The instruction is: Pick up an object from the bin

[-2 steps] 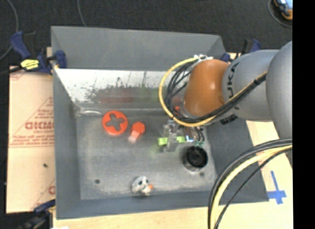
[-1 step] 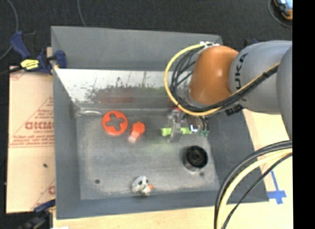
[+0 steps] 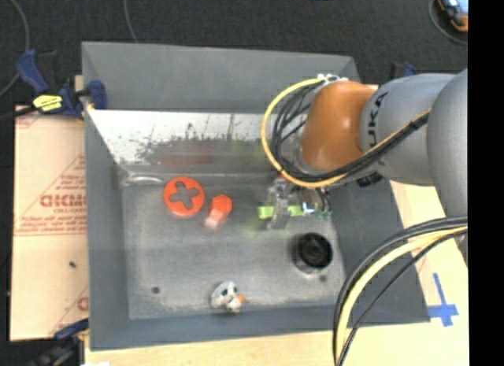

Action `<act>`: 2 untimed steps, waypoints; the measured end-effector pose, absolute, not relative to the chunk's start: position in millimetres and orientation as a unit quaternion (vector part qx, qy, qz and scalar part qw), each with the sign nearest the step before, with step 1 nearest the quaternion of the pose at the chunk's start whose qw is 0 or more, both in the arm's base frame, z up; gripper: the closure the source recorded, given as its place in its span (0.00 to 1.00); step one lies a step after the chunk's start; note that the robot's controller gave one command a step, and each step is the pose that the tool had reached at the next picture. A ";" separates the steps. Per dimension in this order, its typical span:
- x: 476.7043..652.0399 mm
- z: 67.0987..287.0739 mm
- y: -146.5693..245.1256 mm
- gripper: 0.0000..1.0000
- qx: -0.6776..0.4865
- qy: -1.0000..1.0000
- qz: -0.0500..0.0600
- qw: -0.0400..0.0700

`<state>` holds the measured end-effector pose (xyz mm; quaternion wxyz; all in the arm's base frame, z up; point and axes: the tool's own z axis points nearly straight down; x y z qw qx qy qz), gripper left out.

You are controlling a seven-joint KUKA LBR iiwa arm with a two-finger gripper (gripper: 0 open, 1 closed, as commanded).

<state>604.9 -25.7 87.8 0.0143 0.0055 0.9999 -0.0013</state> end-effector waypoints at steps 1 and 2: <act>604.9 110.1 -29.3 1.00 -0.001 1.000 -0.001 0.015; 611.4 85.5 -32.2 1.00 0.005 1.000 -0.001 0.017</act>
Offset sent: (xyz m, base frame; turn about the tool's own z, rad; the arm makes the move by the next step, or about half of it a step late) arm 0.0064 -0.0071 -0.0105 0.0055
